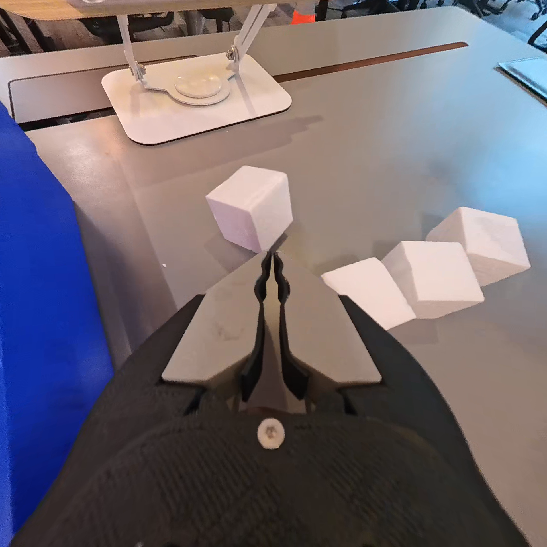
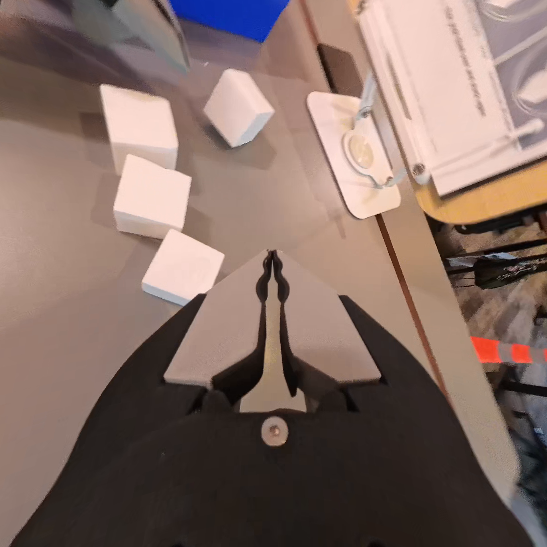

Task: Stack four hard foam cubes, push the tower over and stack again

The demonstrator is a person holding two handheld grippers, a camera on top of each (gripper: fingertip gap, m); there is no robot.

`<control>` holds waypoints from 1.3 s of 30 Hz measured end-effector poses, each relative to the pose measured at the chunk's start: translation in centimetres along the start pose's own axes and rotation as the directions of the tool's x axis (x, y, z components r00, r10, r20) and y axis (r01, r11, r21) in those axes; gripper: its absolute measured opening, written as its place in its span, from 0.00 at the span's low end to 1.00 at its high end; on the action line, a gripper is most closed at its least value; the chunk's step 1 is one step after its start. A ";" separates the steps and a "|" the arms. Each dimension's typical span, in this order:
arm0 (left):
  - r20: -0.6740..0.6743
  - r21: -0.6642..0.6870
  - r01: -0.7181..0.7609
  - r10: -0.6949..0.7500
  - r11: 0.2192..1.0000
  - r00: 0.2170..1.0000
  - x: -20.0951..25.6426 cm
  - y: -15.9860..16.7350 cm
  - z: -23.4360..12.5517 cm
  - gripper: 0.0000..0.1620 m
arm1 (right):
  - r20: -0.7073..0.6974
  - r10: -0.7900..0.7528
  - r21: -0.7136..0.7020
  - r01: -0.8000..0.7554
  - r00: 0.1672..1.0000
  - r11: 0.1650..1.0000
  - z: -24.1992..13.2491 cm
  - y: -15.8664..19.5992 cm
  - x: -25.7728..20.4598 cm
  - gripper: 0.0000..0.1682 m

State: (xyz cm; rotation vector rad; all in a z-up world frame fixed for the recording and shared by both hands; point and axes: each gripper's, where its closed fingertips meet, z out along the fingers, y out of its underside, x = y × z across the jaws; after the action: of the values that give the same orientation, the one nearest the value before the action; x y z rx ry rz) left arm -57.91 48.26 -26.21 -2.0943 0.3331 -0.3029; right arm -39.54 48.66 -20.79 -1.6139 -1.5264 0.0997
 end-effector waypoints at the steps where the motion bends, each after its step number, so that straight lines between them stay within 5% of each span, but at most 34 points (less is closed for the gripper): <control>1: 0.003 -0.002 -0.002 0.002 1.000 1.000 0.0 0.0 0.1 0.00 | -0.011 0.059 0.048 -0.058 0.998 0.997 -0.3 0.5 0.6 0.00; 4: 0.027 0.008 -0.009 0.009 1.000 1.000 -0.2 -0.2 0.1 0.02 | -0.002 0.224 0.181 -0.220 0.975 0.959 -0.6 2.7 2.0 0.03; 8: 0.020 0.143 -0.025 0.022 0.989 1.000 0.8 -2.8 -0.5 0.08 | 0.027 0.344 0.304 -0.336 0.938 0.891 -0.3 6.3 2.9 0.28; 10: -0.026 0.243 -0.046 0.054 0.969 0.998 2.5 -4.5 -1.1 0.08 | 0.046 0.385 0.337 -0.377 0.922 0.863 -0.1 8.1 2.9 0.28; 13: -0.106 0.300 -0.057 0.093 0.952 0.990 5.0 -5.5 -1.0 0.17 | 0.101 0.468 0.339 -0.473 0.878 0.813 -0.1 8.8 3.4 0.42; 17: -0.112 0.222 -0.068 0.094 0.973 0.989 5.8 -4.3 0.9 0.31 | 0.147 0.519 0.365 -0.534 0.842 0.763 -0.4 8.4 3.5 0.42; 24: -0.042 0.158 -0.171 0.180 0.972 0.983 6.2 -3.0 2.3 0.28 | 0.396 0.306 0.484 -0.480 0.866 0.732 -3.4 3.4 -1.4 0.28; 27: -0.014 0.146 -0.211 0.215 0.967 0.976 6.2 -2.7 2.5 0.26 | 0.558 0.137 0.519 -0.472 0.819 0.712 -5.5 1.2 -5.4 0.24; 30: 0.005 0.144 -0.219 0.221 0.965 0.975 5.9 -2.7 2.4 0.26 | 0.666 0.016 0.459 -0.426 0.746 0.780 -5.8 0.7 -10.1 0.19; 36: 0.012 0.152 -0.209 0.210 0.966 0.978 5.7 -3.0 2.1 0.25 | 0.631 -0.052 0.342 -0.217 0.774 0.914 -2.3 1.3 -14.8 0.20; 39: 0.025 0.148 -0.234 0.233 0.961 0.972 5.7 -3.0 2.0 0.25 | 0.304 0.090 0.222 -0.162 0.948 0.961 2.0 3.1 -9.7 0.21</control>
State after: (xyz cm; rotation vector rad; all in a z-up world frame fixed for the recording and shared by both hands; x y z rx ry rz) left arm -51.51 49.35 -24.20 -1.8853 0.5315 -0.1736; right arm -40.69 42.11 -28.72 -1.5442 -1.5559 0.5997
